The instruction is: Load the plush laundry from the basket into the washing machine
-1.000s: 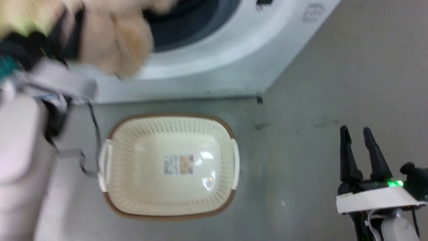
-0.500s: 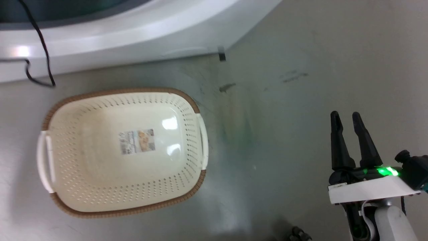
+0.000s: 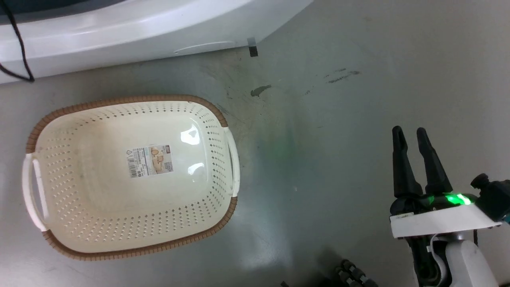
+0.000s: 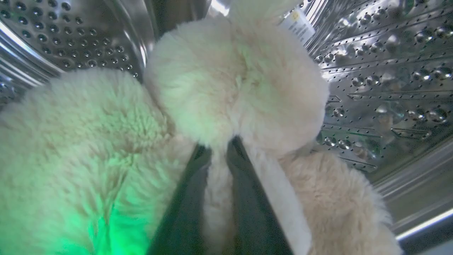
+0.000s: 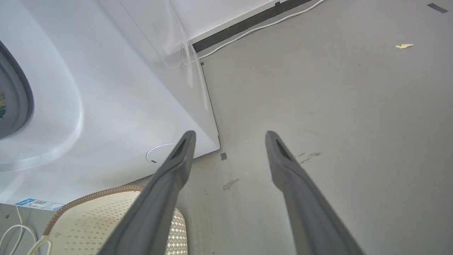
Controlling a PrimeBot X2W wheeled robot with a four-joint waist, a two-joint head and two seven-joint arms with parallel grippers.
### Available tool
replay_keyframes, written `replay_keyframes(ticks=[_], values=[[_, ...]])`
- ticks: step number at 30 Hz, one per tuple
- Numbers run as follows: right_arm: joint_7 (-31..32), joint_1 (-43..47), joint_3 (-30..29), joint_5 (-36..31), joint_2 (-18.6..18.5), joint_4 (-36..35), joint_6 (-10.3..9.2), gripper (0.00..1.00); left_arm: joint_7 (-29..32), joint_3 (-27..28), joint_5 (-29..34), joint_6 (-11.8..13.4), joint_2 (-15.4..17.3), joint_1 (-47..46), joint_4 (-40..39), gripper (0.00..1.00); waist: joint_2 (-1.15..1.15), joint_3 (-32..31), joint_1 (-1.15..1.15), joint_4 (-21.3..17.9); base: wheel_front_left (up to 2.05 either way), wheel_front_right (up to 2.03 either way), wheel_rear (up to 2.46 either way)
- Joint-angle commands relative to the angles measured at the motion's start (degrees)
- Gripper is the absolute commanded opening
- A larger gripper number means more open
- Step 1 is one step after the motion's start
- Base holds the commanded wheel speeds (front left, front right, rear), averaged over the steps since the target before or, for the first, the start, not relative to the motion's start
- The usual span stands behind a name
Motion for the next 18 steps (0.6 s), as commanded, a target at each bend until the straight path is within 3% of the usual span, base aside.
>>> replay_keyframes(ticks=[1, 12, 18], values=[[-0.2, -1.0, -0.2, 0.1, -0.1, 0.1, 0.05, 1.00, -0.4, -0.2, -0.3, -0.2, 0.2, -0.4, 0.6, 1.00, 0.00, -0.4, -0.01, 0.3, 0.00, 0.00, 0.00], [-0.2, 0.3, -3.8, -5.2, -0.1, 0.7, 0.05, 1.00, -9.4, -4.0, -4.1, -0.2, -4.0, 9.8, 3.8, 1.00, 0.00, -13.5, -0.01, 4.8, 0.00, 0.00, 0.00], [-0.2, 2.2, -5.4, -8.5, -0.1, 1.4, 0.05, 1.00, -10.0, -2.7, -5.5, 0.1, -6.2, 21.8, -1.9, 1.00, 0.00, -23.8, -0.01, 8.5, 0.00, 0.00, 0.00]])
